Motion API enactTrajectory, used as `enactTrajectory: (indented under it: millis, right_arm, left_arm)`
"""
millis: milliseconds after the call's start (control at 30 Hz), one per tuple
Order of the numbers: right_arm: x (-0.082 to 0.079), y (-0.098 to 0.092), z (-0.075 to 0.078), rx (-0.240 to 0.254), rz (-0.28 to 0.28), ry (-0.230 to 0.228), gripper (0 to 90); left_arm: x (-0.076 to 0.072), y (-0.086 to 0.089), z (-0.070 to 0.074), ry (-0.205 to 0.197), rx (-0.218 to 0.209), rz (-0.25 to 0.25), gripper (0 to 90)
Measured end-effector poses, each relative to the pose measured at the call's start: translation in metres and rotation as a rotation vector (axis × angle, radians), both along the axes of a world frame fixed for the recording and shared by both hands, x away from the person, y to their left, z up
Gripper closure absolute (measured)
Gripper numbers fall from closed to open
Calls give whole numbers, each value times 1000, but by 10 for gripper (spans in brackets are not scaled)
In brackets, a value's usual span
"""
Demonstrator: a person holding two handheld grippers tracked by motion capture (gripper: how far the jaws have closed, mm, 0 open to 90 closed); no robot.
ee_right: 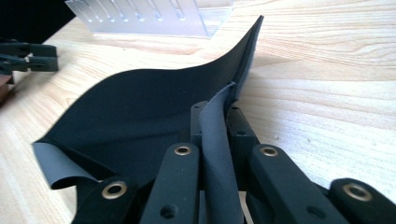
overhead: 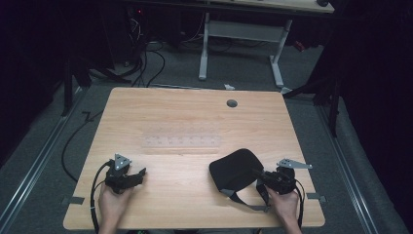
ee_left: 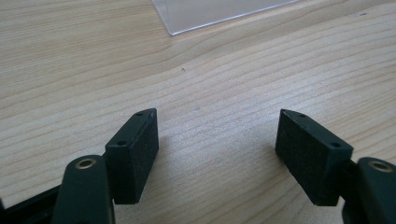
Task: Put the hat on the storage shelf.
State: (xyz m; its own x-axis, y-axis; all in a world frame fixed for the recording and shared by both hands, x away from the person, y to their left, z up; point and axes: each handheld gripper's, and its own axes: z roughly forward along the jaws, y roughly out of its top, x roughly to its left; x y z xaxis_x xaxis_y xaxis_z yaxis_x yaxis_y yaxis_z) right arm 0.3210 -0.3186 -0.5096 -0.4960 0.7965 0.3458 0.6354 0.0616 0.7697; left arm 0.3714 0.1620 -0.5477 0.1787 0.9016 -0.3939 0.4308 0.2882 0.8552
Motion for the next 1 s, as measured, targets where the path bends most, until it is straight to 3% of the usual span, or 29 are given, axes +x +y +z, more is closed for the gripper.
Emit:
enactTrajectory:
  millis: [600,800,1000]
  right_arm:
    - [1,7,20,-5,27,-50,857]
    - [2,7,27,23,28,-53,857]
    - [4,10,35,29,34,-66,856]
  left_arm:
    - [1,1,0,4,3,-7,258]
    - [-2,-1,-1,-20,32,-34,248]
    - [-5,-5,2,-25,32,-66,242]
